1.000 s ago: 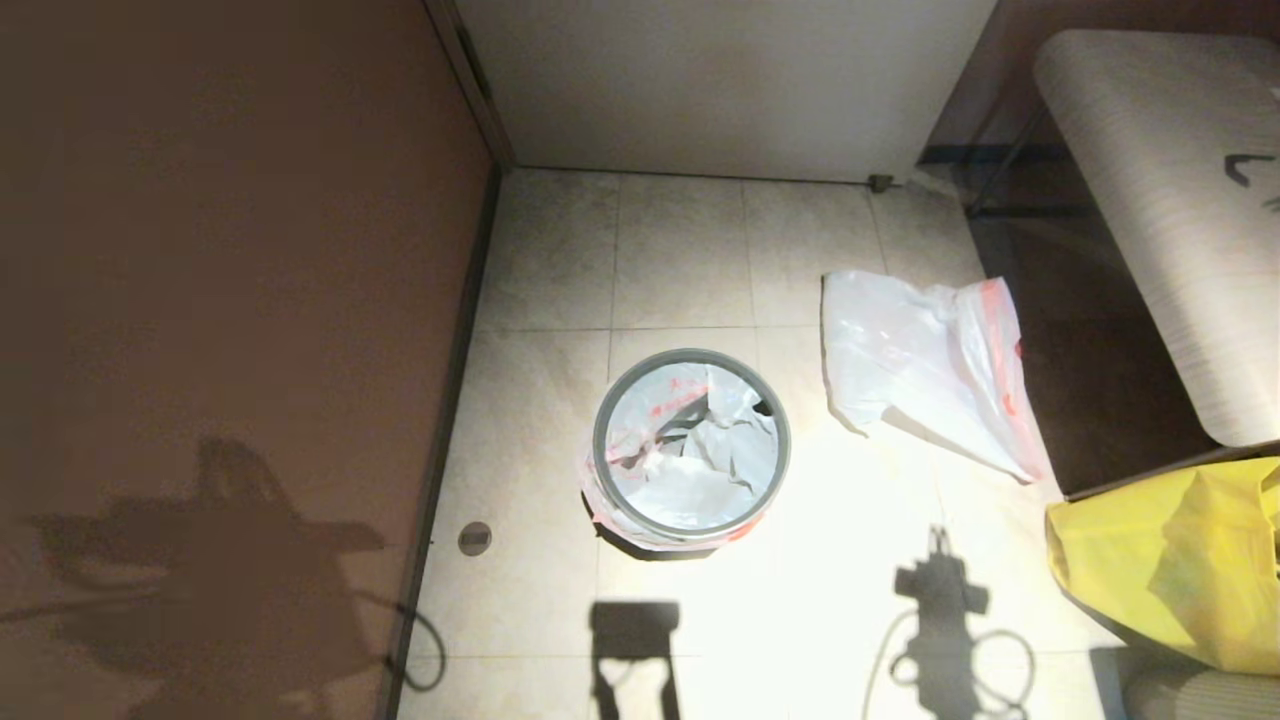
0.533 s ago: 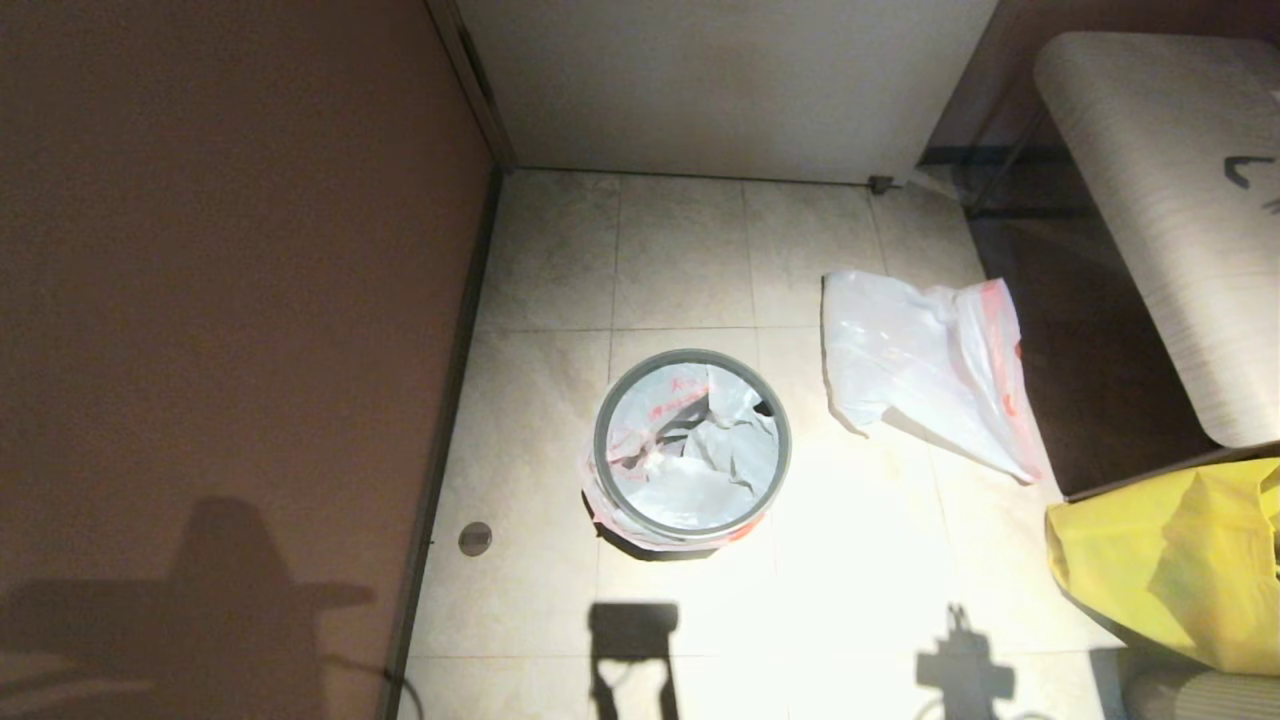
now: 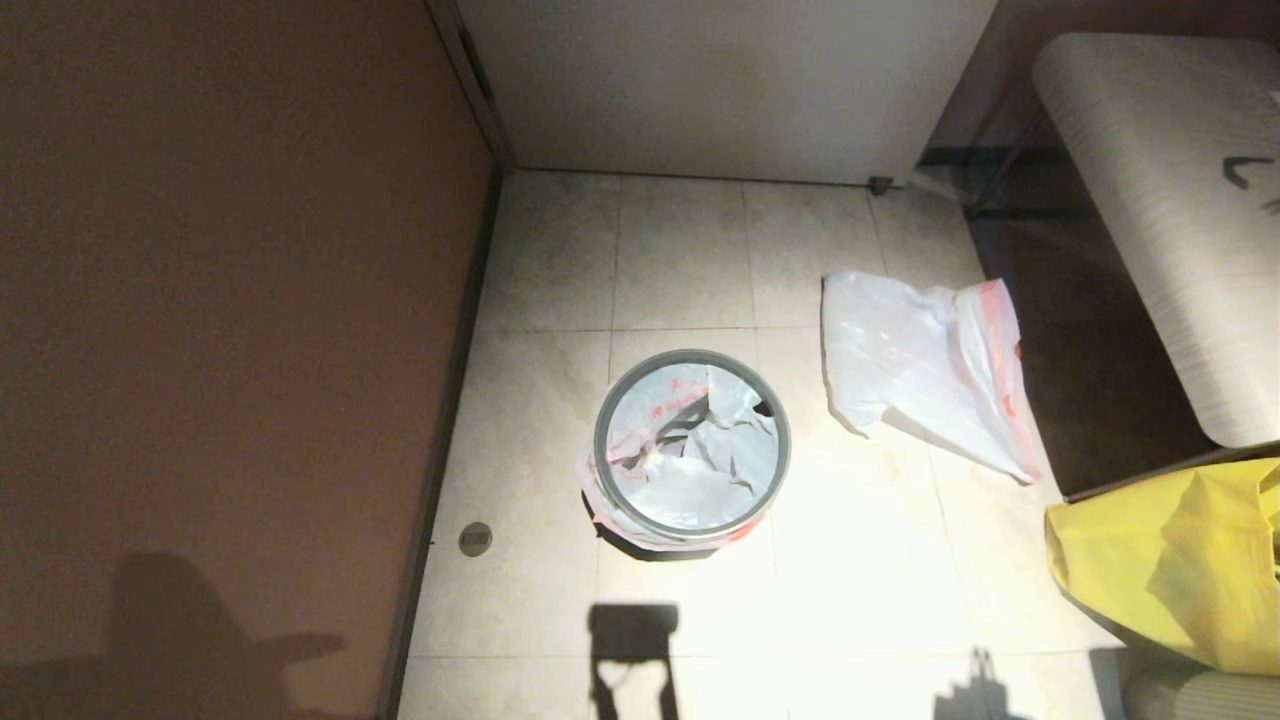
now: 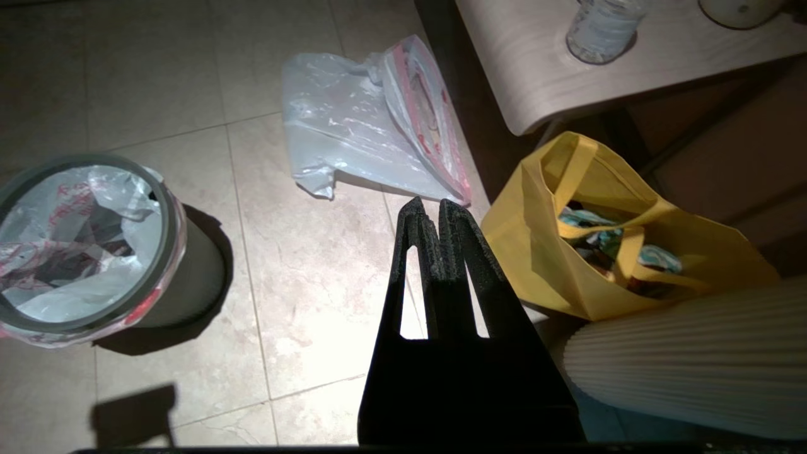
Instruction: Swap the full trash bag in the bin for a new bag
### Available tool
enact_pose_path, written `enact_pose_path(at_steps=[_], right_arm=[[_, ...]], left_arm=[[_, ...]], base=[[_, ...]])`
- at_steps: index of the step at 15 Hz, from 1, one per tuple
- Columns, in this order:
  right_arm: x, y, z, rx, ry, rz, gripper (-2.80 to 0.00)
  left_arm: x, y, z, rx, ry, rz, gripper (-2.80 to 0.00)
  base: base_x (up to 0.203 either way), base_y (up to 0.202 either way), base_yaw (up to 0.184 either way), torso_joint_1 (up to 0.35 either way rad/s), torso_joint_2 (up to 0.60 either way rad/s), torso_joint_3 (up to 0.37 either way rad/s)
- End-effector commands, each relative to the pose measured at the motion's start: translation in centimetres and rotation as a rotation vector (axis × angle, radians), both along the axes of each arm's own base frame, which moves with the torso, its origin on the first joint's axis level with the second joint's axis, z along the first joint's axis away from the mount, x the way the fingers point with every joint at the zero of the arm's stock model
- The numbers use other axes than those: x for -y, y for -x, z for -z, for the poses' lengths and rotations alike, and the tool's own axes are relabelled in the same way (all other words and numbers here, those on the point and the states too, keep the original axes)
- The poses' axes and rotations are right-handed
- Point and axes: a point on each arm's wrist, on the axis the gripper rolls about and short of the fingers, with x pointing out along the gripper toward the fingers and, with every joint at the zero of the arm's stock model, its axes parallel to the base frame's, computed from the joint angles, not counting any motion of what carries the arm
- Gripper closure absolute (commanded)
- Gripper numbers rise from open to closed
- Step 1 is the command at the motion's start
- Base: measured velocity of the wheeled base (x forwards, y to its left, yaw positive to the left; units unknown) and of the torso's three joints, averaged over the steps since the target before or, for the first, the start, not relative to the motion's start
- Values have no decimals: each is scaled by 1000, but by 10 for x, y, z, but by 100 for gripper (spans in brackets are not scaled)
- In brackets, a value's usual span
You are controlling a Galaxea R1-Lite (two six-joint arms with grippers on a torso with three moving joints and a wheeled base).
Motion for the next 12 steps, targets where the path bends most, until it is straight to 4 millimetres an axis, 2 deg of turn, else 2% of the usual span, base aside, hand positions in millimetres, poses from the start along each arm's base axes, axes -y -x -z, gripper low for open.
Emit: enact_pose_path(at_steps=[1,2,5,7,12], right_arm=[[-1,14,6,38,0,24,0],[-1,18,12,39,0,30,0],[-2,27,46,-28,13,34,0],[-2,18,70,-86,25,30,0],[-3,-13,113,-71,47,-7,0]], left_arm=[[-2,11,13,23,14,6,0],[-3,16,17,23,14,1,0],[-4,26,30,-9,17,-72,0],[-3,25,31,-19,10,-74,0],[-2,25,34,-32,-26,-62,0]], base=[[0,0,0,0,0,0],[0,0,0,0,0,0],[0,0,0,0,0,0],[0,0,0,0,0,0],[0,0,0,0,0,0]])
